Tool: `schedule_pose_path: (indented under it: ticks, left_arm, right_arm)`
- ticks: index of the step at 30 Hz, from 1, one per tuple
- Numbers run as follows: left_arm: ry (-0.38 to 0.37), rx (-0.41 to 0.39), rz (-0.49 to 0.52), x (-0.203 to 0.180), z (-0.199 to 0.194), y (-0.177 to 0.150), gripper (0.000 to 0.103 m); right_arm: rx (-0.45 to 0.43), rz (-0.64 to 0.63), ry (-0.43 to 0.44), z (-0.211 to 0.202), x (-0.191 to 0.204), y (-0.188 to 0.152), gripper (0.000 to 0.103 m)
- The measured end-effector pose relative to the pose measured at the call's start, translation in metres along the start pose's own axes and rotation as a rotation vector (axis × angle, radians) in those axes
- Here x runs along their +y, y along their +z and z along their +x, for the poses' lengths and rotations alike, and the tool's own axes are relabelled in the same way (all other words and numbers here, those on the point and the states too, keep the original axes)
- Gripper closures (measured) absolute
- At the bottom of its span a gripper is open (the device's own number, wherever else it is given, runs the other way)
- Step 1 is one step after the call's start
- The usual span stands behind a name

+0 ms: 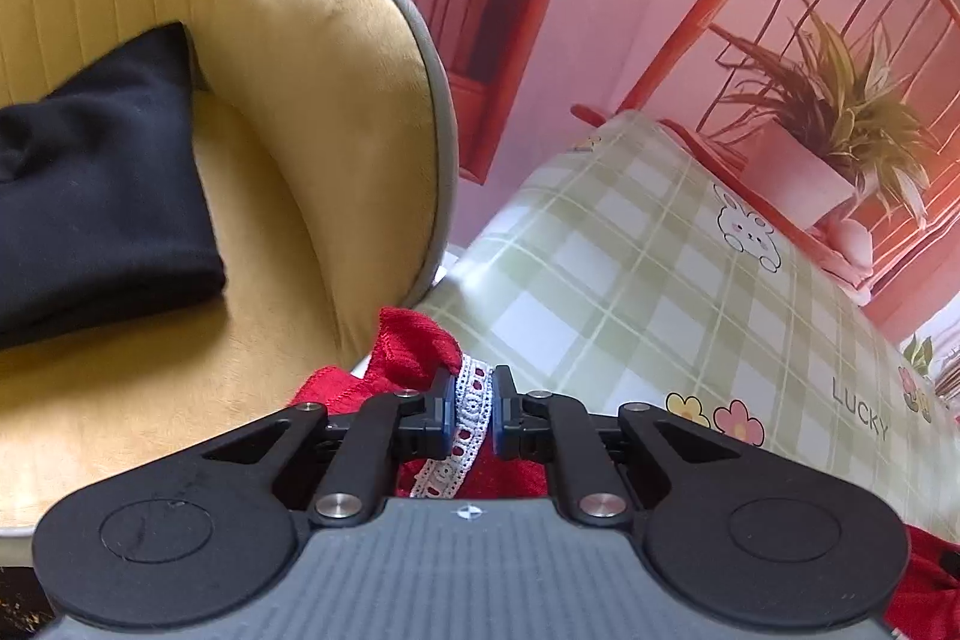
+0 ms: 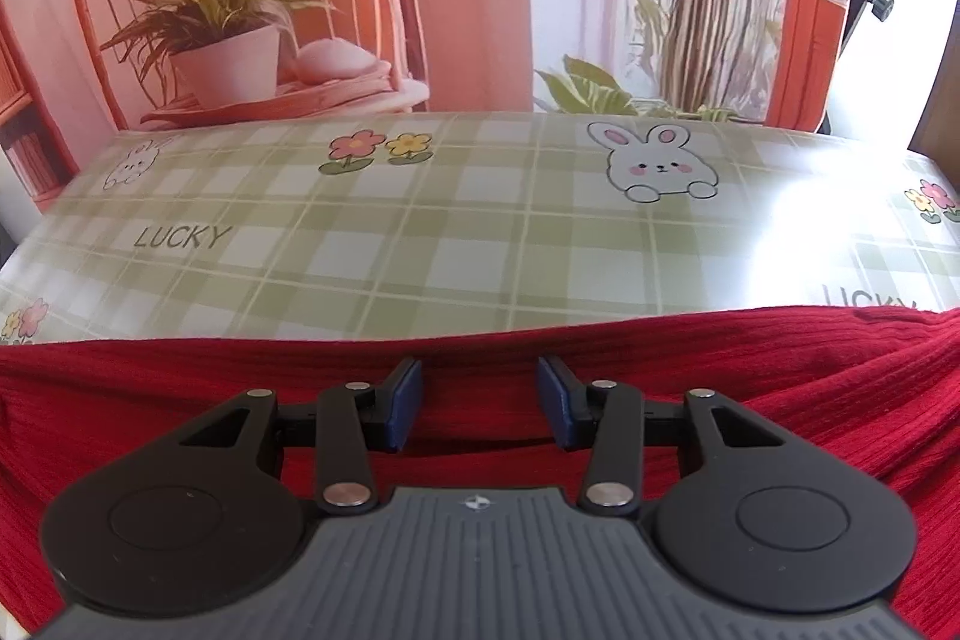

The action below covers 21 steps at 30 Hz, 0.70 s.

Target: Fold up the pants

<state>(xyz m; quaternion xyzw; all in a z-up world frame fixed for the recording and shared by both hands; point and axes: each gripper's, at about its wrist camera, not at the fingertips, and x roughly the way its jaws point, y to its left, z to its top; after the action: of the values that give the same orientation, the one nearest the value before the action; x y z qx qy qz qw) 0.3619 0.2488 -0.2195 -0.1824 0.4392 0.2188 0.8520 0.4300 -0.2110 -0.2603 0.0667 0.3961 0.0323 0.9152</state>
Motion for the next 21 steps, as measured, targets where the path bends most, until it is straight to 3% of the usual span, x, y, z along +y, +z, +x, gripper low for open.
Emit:
schedule_pose_path:
  ticks: [2, 5, 6, 14, 18, 21]
  left_arm:
    - [-0.005, 0.007, 0.021, -0.001, 0.002, 0.0, 0.081]
    - [-0.044, -0.027, 0.043, -0.003, -0.016, -0.003, 0.05]
    - [-0.064, -0.048, 0.054, -0.004, -0.026, -0.005, 0.045]
    - [-0.139, -0.081, 0.211, -0.037, -0.101, -0.061, 0.037]
    - [-0.13, -0.051, 0.332, -0.059, -0.103, -0.095, 0.035]
    - [-0.103, -0.043, 0.365, -0.072, -0.092, -0.104, 0.033]
  right_arm:
    - [0.002, 0.026, 0.0, -0.002, -0.003, 0.001, 0.058]
    - [-0.016, 0.053, 0.024, -0.012, -0.004, -0.001, 0.058]
    - [-0.025, 0.051, 0.033, -0.017, -0.003, -0.002, 0.058]
    - [-0.109, 0.048, 0.091, -0.066, 0.004, -0.033, 0.058]
    - [-0.126, 0.105, 0.12, -0.083, 0.0, -0.051, 0.058]
    - [-0.128, 0.096, 0.116, -0.091, -0.001, -0.062, 0.058]
